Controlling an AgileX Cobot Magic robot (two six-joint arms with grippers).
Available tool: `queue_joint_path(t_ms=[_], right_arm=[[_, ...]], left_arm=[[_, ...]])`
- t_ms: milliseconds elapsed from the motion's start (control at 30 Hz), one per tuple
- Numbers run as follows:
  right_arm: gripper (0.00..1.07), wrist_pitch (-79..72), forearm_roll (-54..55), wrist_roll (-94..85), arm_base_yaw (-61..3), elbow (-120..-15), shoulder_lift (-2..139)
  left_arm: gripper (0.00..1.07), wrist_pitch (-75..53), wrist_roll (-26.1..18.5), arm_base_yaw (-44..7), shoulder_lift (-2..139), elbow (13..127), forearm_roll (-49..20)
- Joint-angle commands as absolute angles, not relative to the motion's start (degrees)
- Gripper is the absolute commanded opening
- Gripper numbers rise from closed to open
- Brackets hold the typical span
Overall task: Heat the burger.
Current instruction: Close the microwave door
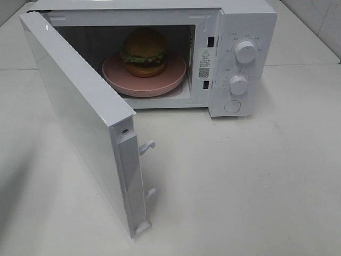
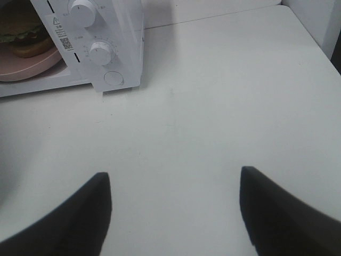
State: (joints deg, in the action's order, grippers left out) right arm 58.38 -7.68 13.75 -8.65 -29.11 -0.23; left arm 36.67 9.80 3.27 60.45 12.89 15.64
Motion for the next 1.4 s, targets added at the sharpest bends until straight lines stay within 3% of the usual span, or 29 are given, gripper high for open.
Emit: queue_joint_path(t_ms=[33, 400, 800, 1267, 1400], right_arm=[[0.66, 58.0, -7.4, 13.3, -8.3, -29.0, -1.8], [0.66, 58.0, -7.4, 13.3, -8.3, -29.0, -1.8], [0.66, 58.0, -7.4, 13.3, -8.3, -29.0, -1.8], [0.66, 58.0, -7.4, 13.3, -8.3, -29.0, -1.8], [0.66, 58.0, -7.4, 13.3, -8.3, -29.0, -1.8]], left_arm=[[0.0, 44.2, 16.0, 2.9, 65.9, 13.0, 23.7], [0.0, 50.4, 16.7, 2.8, 74.1, 15.0, 27.0], [0.0, 50.5, 13.1, -8.5, 82.9, 20.3, 22.6], [0.0, 51.0, 12.8, -14.3, 87.9, 23.0, 19.9], [0.0, 49.9, 10.5, -18.3, 90.2, 25.6, 18.2]])
